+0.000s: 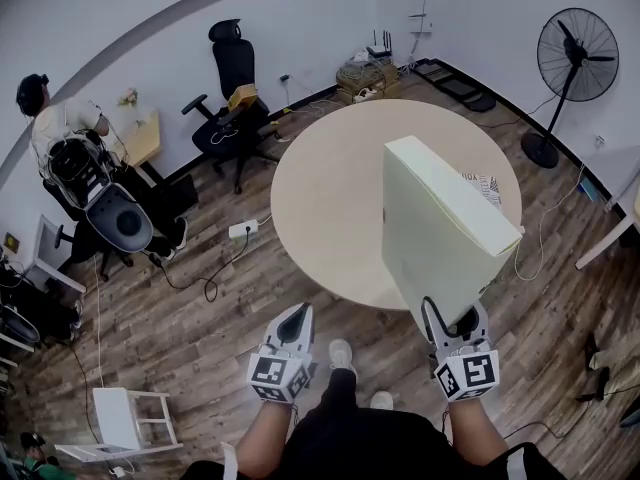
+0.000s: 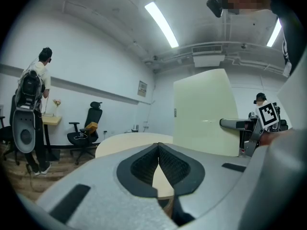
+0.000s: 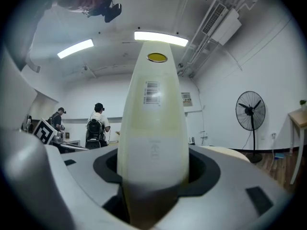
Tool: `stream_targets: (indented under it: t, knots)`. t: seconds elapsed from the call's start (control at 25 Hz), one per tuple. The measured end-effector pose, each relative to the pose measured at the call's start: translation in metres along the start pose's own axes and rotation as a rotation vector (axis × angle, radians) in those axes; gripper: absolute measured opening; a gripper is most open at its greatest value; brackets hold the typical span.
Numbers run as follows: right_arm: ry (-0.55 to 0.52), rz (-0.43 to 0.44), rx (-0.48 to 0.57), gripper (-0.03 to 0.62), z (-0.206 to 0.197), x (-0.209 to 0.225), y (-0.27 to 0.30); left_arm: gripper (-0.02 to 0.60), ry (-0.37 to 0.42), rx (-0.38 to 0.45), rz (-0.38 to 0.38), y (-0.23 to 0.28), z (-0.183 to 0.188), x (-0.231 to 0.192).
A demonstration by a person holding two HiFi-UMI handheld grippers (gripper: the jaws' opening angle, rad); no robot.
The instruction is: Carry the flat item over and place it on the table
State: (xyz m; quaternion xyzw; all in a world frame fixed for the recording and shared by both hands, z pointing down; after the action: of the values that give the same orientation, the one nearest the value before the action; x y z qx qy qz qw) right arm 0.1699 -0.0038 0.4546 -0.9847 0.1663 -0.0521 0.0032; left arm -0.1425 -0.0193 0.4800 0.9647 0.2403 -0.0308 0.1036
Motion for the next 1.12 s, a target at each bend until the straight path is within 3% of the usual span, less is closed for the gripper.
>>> stream_targets:
  t: [0.24,0.44,0.96,1.12]
  knots:
    - [0.015,0.014,-0.032,0.276,0.001,0.001,0.077,0.002,-0.014,-0.007,-0.029,0.06,0.016,-0.053]
    - [0.1,0.007,-0.071,0.275,-0.008,0.005,0.129,0.002,-0.002,-0.011,-0.061,0.105,0.03,-0.095]
    - [0.631,0.121,-0.237,0.272,-0.062,0.026,0.216,0.002,0.015,-0.054,-0.155,0.181,0.036,-0.172]
    - [0.8,0.208,-0.302,0.27,-0.084,0.041,0.228,0.002,0.007,-0.073,-0.162,0.194,0.031,-0.177]
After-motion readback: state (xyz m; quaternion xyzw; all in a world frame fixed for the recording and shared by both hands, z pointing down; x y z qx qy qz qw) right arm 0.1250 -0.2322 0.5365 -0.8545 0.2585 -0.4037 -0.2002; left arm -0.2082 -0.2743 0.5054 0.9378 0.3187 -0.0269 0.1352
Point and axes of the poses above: the fingertips, and each gripper's own axes: y forward along the fingers, x to its right, z out of its top, the point moved 7 cm from there along -y, backward along the fingers, and after that the axes turned 1 degree about -y, right-handed, at the moved point
